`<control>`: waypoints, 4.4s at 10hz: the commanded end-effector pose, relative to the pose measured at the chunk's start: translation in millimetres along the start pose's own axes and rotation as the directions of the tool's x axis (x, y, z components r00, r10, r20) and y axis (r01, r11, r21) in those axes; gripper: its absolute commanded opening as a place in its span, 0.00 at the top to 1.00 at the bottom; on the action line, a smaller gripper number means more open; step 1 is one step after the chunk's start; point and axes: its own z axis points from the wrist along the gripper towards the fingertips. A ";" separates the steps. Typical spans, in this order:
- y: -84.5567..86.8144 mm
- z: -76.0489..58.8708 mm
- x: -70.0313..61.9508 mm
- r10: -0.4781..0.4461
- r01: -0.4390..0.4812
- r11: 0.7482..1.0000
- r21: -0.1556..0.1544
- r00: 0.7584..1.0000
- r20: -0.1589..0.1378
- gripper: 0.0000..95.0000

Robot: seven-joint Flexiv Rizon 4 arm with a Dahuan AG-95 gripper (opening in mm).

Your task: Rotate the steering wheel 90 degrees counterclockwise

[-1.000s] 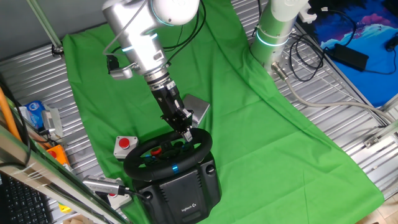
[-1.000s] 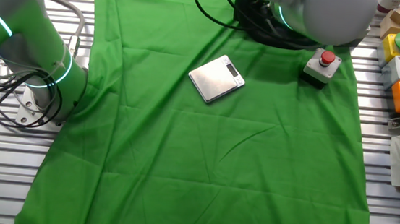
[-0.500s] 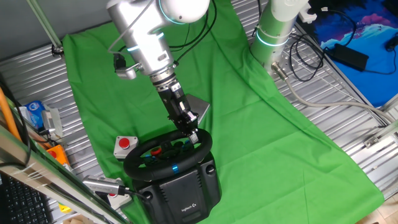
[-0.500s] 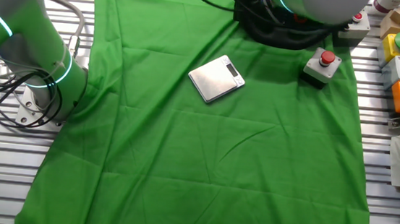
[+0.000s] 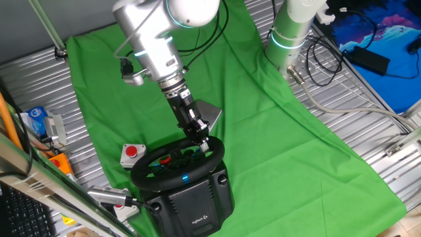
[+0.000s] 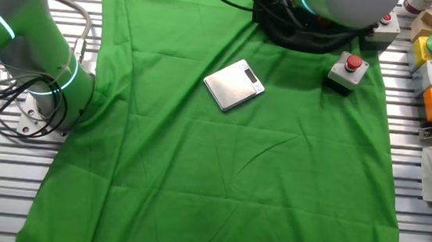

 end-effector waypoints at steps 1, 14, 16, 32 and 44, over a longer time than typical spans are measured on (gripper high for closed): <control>-3.2 2.5 1.5 -0.006 0.006 1.000 -0.003 1.000 0.001 1.00; -17.9 1.7 3.2 -0.147 0.147 0.989 0.021 0.989 0.004 1.00; -14.2 -5.3 9.8 -0.065 0.065 0.998 0.004 0.998 -0.022 1.00; -47.8 -57.9 -34.3 -0.118 0.226 0.891 0.394 0.953 -0.278 1.00; -78.3 -70.7 -21.7 -0.139 0.275 0.854 0.441 0.939 -0.316 1.00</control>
